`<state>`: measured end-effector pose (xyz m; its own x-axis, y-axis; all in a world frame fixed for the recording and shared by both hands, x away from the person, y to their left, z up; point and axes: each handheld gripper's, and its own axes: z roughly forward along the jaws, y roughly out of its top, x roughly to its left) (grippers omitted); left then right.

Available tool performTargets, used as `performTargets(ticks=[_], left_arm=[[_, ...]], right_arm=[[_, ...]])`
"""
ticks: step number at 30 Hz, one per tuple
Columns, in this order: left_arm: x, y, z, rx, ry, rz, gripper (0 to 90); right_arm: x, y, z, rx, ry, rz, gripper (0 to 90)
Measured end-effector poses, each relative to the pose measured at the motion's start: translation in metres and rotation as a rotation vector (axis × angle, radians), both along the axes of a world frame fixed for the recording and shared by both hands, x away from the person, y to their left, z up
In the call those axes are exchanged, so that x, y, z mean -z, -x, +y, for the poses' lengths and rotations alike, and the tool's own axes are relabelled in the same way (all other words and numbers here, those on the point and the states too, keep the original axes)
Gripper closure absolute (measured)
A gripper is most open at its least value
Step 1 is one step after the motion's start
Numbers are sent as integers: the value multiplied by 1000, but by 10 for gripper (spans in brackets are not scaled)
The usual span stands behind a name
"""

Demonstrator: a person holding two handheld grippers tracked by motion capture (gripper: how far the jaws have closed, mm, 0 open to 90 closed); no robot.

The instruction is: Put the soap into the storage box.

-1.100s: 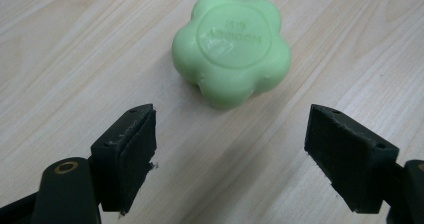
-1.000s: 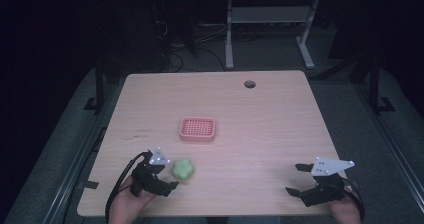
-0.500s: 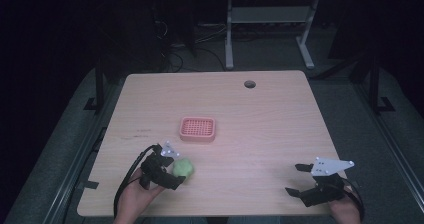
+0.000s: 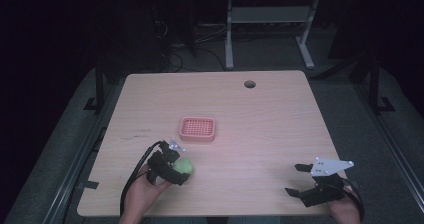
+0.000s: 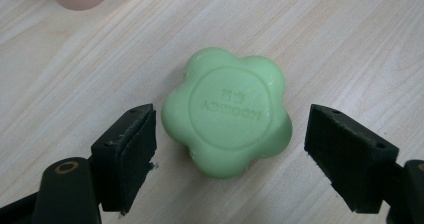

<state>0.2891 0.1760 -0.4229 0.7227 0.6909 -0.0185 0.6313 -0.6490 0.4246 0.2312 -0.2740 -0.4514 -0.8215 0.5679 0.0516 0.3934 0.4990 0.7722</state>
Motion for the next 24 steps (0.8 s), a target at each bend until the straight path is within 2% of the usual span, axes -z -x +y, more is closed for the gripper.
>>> performTargets(ticks=[6,10,24], left_arm=[[3,-4,-6,-21,-13,29,214],[7,-8,-11,-43,-44,43,217],[14,-15,-20,-64,-98,77,237]], right_arm=[[0,0,0,0,-1,-2,138],[0,0,0,-1,-1,-2,137],[0,0,0,-2,-3,-4,138]])
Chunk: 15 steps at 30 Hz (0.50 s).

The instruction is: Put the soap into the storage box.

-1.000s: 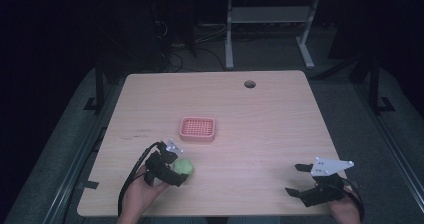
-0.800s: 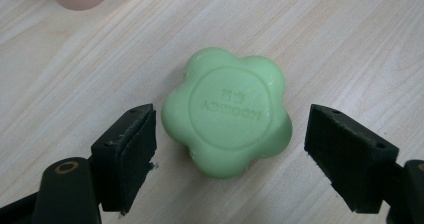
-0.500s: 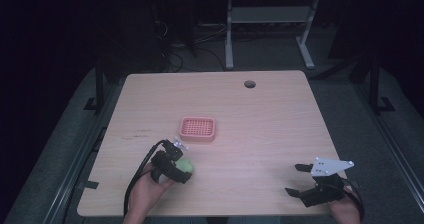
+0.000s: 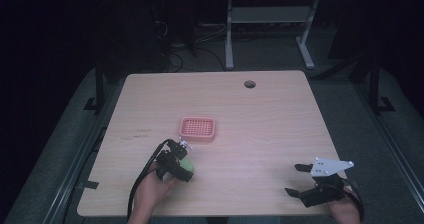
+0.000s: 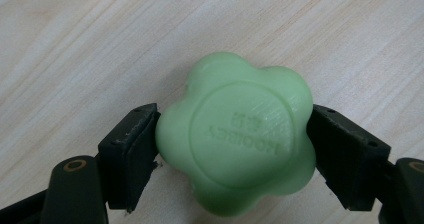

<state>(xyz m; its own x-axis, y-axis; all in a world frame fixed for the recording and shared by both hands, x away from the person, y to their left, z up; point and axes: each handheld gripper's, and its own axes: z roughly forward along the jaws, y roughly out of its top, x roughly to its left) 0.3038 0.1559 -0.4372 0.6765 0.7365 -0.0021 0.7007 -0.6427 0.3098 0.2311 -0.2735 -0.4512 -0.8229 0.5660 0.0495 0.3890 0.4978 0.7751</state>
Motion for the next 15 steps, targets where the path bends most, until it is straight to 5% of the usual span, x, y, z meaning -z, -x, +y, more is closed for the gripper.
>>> performTargets(ticks=[15], left_arm=[[5,-3,-3,-11,-19,19,259]], right_arm=[[0,0,0,1,-1,-2,138]])
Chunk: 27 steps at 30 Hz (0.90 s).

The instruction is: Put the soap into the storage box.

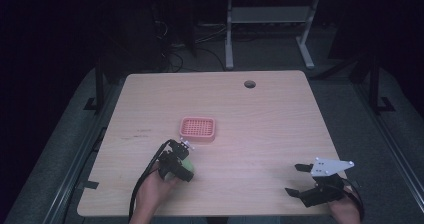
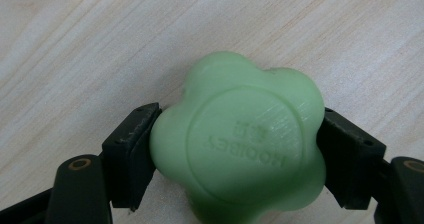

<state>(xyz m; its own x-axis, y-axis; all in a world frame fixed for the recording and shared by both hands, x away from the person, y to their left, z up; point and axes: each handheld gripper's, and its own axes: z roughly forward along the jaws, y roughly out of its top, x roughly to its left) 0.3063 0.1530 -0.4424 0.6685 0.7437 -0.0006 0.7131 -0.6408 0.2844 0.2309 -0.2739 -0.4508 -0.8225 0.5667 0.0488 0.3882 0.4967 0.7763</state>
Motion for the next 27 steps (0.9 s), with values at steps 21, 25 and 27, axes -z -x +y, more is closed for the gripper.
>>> performTargets(ticks=[21,25,27], left_arm=[[-3,-1,2,-5,12,-5,268],[-8,-1,3,-4,14,-10,268],[-12,-1,3,-3,22,-19,268]], right_arm=[[0,0,-1,-1,-1,-3,138],[0,0,-1,-1,-2,-3,138],[0,0,-1,0,-4,-4,138]])
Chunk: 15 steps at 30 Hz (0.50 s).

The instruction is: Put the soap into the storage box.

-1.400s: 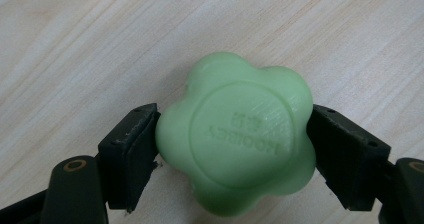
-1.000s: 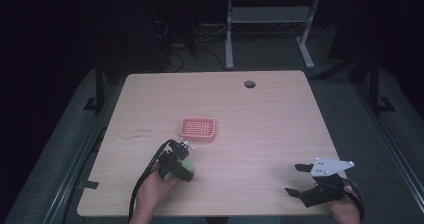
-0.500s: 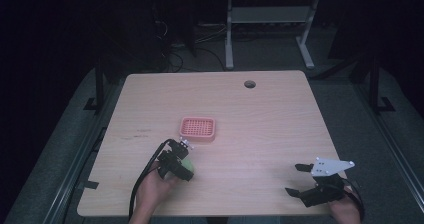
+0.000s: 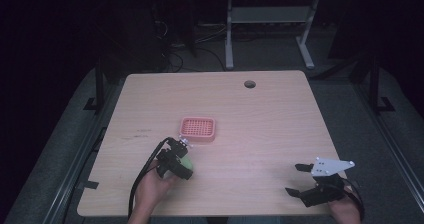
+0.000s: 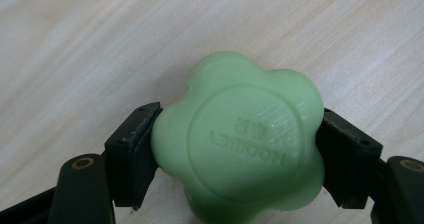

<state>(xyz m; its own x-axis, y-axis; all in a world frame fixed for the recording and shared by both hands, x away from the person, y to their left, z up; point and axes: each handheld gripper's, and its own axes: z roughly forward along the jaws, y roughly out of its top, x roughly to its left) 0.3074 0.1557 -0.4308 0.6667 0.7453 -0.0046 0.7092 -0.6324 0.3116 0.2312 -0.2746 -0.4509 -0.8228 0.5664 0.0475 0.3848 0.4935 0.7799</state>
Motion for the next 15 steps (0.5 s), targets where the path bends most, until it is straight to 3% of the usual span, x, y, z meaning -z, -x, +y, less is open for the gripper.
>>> performTargets(ticks=[4,15], left_arm=[[-5,-2,1,-6,24,-13,267],[-14,-11,3,-1,37,-15,268]], right_arm=[[0,0,0,0,1,1,138],[0,0,-1,2,-1,1,138]])
